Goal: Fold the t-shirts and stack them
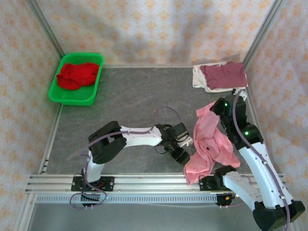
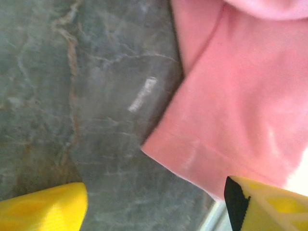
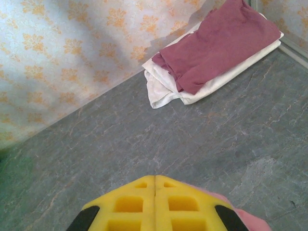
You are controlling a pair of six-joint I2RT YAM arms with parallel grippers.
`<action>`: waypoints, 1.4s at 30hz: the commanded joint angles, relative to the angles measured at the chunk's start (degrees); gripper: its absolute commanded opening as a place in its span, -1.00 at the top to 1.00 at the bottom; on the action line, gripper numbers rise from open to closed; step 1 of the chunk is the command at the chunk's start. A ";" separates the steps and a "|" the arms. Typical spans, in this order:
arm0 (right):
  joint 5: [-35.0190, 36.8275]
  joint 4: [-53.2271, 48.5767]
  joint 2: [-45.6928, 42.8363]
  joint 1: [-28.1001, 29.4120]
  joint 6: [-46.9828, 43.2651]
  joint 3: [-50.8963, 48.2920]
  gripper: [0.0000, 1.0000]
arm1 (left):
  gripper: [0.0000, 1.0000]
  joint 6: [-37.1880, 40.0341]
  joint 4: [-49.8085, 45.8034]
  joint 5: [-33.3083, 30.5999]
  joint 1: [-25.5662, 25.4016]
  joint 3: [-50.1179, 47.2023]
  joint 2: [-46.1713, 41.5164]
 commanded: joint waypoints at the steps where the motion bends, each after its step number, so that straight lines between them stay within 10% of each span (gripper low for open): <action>1: 0.61 1.63 -2.19 -0.34 0.76 -1.71 1.00 | -0.51 -1.93 2.65 2.07 -1.41 0.08 1.00; 15: 0.44 1.28 -3.40 -0.28 0.98 -3.99 1.00 | -0.15 -2.62 1.47 1.70 -6.14 4.99 3.04; 19: 0.33 1.42 -4.02 -0.33 1.07 -4.29 1.00 | 0.48 -2.89 0.73 0.32 -6.38 4.44 3.12; 25: 0.11 0.72 -4.53 -0.29 1.30 -4.78 1.00 | 0.91 -2.70 -0.15 -6.74 -5.77 2.58 0.20; 42: -0.69 -13.70 -3.83 -0.31 -1.58 14.34 1.00 | 1.00 4.16 -15.18 -25.46 15.57 -9.13 -36.59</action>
